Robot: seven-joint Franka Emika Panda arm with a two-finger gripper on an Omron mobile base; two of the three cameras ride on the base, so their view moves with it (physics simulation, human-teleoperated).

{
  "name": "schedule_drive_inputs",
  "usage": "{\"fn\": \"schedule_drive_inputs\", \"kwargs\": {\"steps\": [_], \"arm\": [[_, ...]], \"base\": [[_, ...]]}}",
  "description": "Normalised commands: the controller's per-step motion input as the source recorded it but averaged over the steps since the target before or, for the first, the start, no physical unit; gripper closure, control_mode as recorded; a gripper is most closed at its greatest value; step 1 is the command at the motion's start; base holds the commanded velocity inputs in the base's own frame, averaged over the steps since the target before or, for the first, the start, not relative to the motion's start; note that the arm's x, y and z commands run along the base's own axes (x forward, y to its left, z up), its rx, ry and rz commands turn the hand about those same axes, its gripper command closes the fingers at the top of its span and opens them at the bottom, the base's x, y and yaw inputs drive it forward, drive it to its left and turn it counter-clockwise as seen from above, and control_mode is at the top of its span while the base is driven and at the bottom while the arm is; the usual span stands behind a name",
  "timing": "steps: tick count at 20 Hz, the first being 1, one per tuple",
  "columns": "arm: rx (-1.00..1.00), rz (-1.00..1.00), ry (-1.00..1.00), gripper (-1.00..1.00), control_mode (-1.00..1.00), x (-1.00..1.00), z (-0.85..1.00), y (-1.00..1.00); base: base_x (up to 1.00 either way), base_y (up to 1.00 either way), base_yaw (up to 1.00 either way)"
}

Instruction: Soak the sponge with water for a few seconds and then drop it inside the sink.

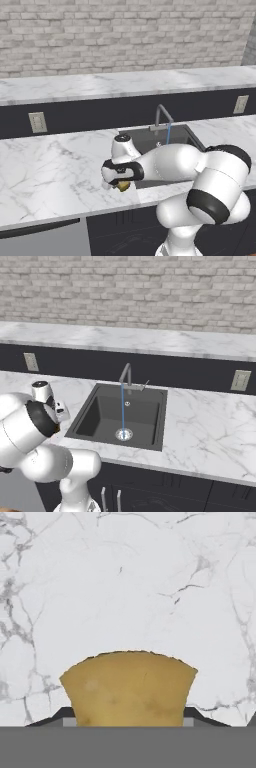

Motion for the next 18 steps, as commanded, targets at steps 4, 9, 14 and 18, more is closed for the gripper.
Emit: {"fn": "schedule_drive_inputs", "kwargs": {"steps": [4,9,14,18], "arm": [[0.0,-0.04,0.0,1.0,-1.0,0.0,0.54,-0.17],[0.0,-0.05,0.0,1.0,-1.0,0.0,0.41,-0.29],[0.0,-0.05,0.0,1.0,-1.0,0.0,0.32,-0.39],[-0.02,-0.05,0.0,1.0,-1.0,0.0,0.18,-0.48]], "base": [[0.0,0.0,0.0],[0.0,0.0,0.0],[0.0,0.0,0.0],[0.0,0.0,0.0]]}}
